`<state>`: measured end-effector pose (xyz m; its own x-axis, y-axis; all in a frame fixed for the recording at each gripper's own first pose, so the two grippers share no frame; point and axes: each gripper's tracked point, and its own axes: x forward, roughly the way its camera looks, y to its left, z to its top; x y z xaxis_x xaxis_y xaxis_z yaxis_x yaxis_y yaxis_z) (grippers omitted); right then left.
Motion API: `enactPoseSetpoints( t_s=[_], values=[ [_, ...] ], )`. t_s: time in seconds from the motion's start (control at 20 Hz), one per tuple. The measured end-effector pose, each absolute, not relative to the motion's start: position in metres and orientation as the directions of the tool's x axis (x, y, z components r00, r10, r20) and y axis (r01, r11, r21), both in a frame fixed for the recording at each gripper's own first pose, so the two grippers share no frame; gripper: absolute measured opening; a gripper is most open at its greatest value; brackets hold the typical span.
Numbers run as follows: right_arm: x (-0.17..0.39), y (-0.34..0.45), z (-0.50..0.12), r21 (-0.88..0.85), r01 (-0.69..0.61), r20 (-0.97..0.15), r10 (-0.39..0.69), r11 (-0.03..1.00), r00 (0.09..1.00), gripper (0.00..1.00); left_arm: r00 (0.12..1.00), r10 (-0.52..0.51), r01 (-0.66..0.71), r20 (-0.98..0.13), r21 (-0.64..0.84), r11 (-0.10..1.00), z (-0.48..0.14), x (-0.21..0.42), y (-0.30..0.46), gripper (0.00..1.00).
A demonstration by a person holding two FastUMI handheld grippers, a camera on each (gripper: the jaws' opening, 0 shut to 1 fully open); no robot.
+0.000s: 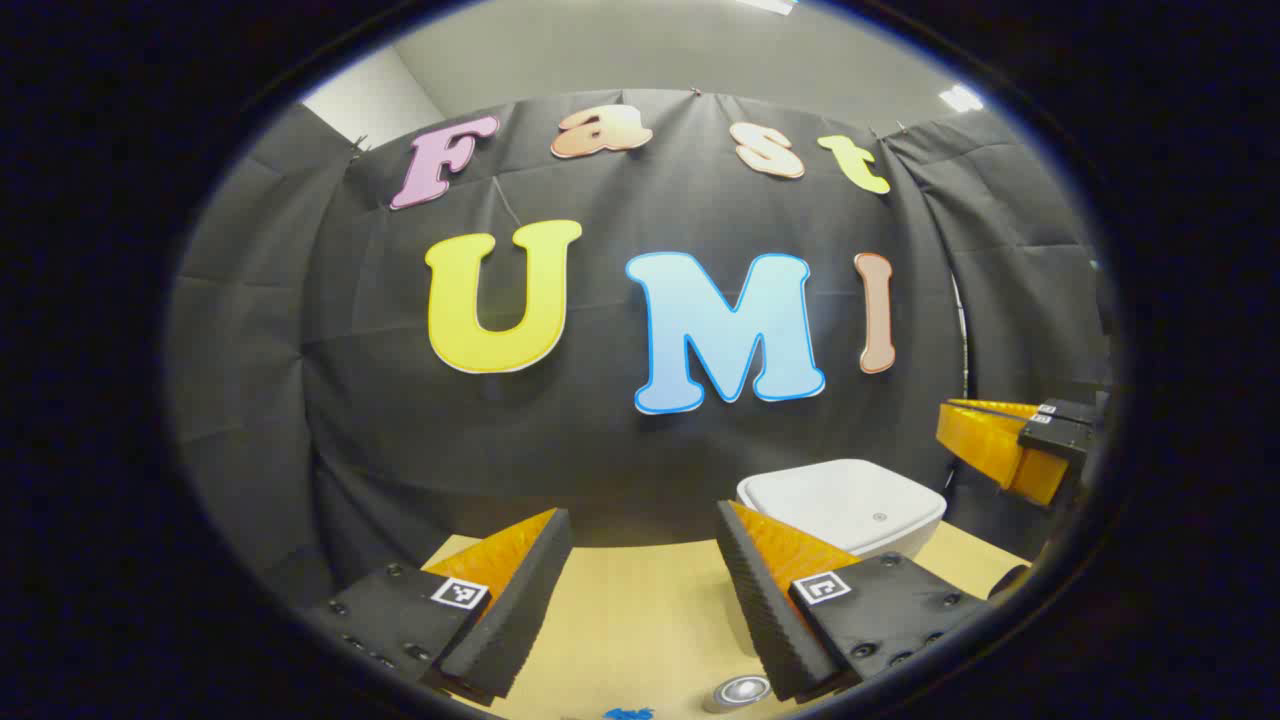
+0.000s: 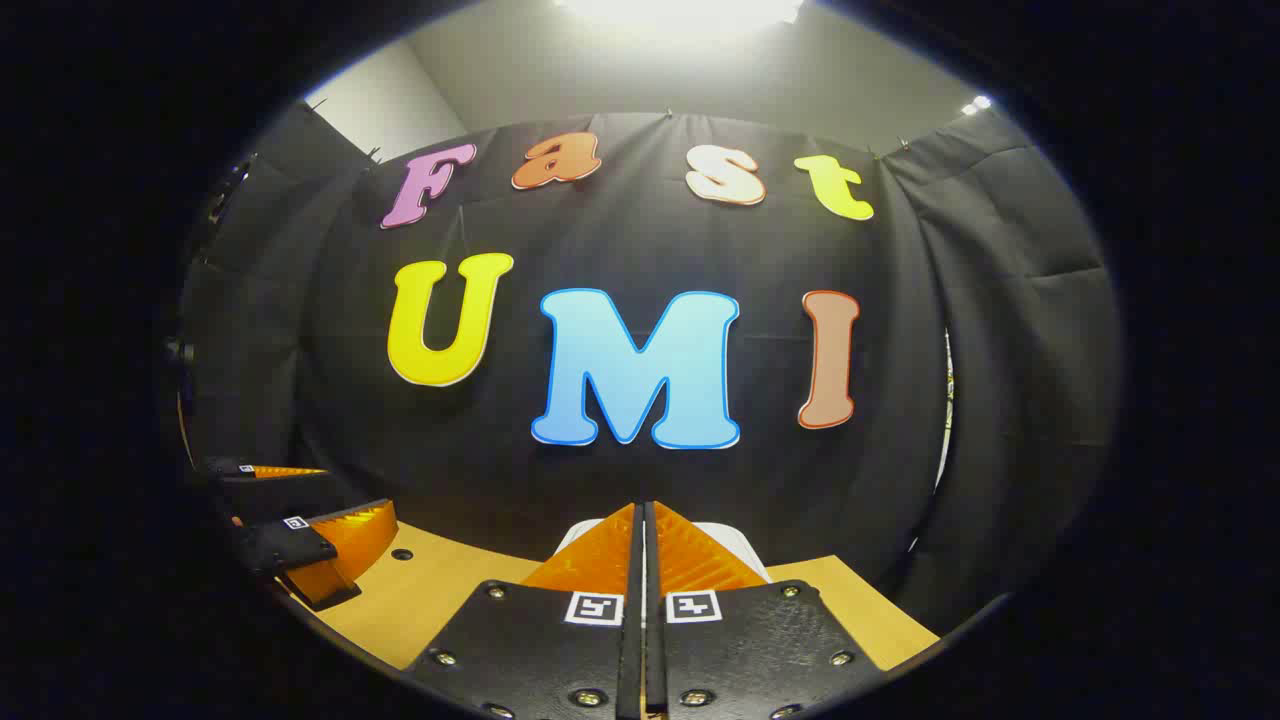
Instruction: Press the lid of the desktop garbage bin to open it, pick up the crumpled paper on the desktop and throw it into the bin, then pick up the pop can on the desktop and drop it into the bin, and finally close the garbage bin lid.
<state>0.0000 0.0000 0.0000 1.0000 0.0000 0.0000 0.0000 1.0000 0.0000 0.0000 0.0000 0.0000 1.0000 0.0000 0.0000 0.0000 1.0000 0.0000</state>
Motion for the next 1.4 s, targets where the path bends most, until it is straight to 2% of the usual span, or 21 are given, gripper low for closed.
enactPoseSetpoints(
  t_s=[0.65,1.4],
  values=[
    [0.02,0.0,-0.022,0.035,-0.016,-0.079,0.018,0.999,0.997,0.01,1.0,0.018,-0.018,0.023,0.011,1.0,0.006,0.004,0.007,0.95],
    [0.042,-0.001,-0.086,0.082,-0.003,-0.233,0.022,0.997,0.972,0.02,0.999,0.042,-0.042,-0.023,0.006,0.999,-0.008,0.015,0.022,0.94]
  ],
)
